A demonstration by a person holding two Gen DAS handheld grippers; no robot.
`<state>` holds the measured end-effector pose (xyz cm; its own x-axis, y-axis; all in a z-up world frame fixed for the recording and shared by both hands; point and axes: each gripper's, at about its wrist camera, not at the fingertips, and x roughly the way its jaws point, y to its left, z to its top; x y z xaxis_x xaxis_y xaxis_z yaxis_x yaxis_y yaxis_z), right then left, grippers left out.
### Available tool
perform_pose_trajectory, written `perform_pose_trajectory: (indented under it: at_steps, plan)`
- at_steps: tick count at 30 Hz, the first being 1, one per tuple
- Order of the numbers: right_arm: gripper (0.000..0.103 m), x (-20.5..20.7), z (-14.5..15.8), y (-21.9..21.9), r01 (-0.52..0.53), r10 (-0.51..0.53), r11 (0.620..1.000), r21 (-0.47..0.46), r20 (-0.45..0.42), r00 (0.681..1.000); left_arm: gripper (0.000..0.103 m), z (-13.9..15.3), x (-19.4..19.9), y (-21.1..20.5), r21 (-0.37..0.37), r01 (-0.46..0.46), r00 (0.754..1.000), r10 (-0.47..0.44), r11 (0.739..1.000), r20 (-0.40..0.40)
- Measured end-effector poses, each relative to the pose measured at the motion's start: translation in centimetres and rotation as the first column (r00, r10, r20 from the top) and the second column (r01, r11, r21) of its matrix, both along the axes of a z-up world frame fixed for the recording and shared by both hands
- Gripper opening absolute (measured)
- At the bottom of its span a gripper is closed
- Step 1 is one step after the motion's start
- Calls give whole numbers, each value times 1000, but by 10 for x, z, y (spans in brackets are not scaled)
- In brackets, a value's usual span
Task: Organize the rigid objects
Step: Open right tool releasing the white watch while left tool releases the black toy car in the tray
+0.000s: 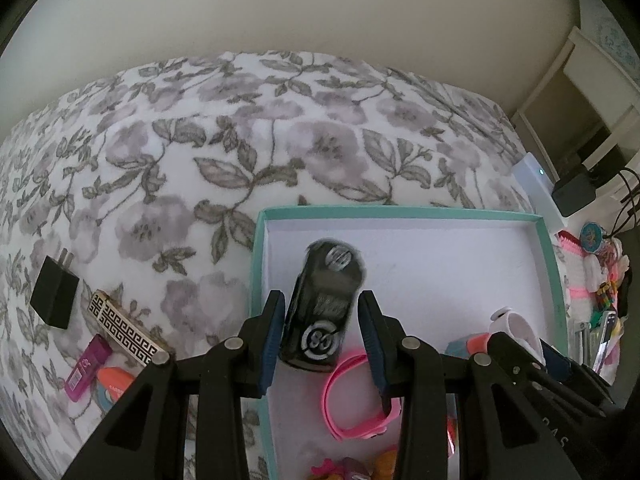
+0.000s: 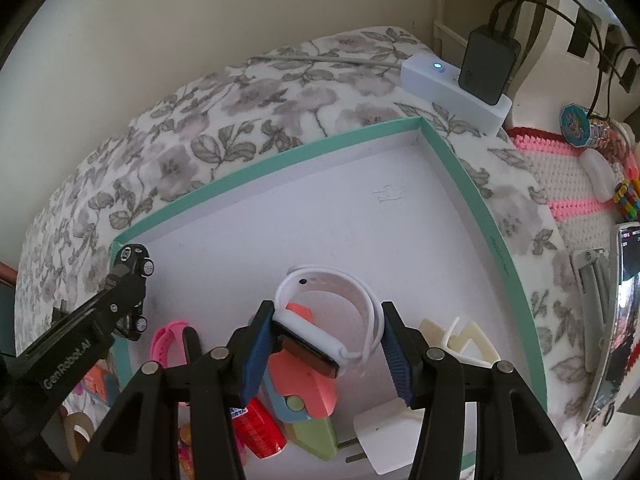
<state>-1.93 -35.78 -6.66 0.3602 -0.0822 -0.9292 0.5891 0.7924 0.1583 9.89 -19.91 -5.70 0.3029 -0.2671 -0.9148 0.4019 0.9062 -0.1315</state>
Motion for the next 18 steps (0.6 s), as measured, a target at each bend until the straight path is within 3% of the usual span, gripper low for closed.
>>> perform_pose_trajectory:
  at_steps: [3,5,6,11,18]
  plan:
    - [57,1,3,0,-3,3,1000,-13,-6,1000,40,5,0,0,-7,-1,1000,1,1000,7]
    - [68,1,6,0,2,-2,1000,-21,-1,1000,44,8,0,0,-5,-1,1000,1,1000,10]
    - [69,1,8,0,-3,3,1000,-21,0,1000,44,10,0,0,-7,-1,1000,1,1000,12]
    - [69,2,24,0,-11,12,998,-55,20,1000,45,25,-1,3,-29,-5,999,6,1000,35]
    - [69,0,53,0,-12,19,995,-103,69,997,57,54,1,13,-68,-34,996,39,997,85]
